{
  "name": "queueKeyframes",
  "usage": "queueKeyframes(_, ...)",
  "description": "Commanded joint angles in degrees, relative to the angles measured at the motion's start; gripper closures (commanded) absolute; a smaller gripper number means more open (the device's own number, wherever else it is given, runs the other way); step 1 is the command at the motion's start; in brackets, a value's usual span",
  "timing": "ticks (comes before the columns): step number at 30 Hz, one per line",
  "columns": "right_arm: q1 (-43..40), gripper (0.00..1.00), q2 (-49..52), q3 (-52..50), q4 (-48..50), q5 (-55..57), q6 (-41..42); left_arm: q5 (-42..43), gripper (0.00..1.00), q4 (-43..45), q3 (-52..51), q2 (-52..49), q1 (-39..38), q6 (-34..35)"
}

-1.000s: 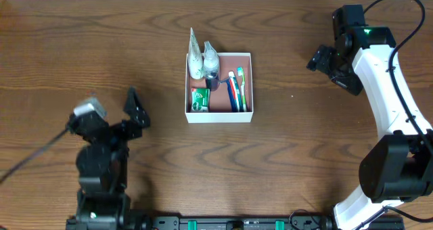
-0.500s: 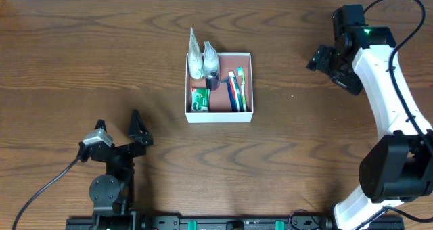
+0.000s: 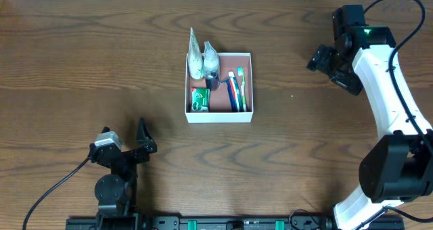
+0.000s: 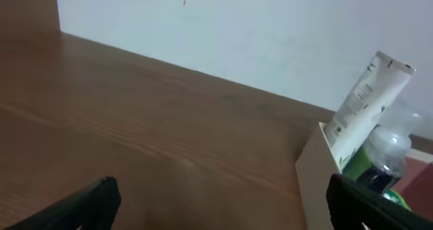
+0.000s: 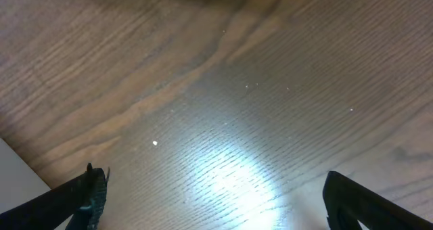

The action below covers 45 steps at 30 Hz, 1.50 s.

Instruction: Pack container

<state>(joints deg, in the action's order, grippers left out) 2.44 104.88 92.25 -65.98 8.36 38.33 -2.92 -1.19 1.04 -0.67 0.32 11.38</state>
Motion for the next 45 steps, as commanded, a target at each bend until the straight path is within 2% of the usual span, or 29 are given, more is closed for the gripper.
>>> queueKeyframes(1,-0.13,0.01,0.26,0.15,-0.02,0.22,0.39,0.39,0.02,-2.89,-0.81,0.57,0.31,-3.19)
queueKeyframes(32,-0.09,0.01,-0.63,0.15,-0.02,0.22,0.37,1.20,0.02,-2.89,-0.81,0.28,0.31,-3.21)
queueKeyframes(40,2.54,0.01,-14.21,-1.44,2.05,12.24,-0.79,1.20,0.02,-2.89,-0.81,0.26,0.31,-3.21)
queueKeyframes(45,1.86,0.01,-27.04,-11.13,15.93,9.22,-11.89,1.22,0.02,-2.89,-0.81,0.28,0.31,-3.21)
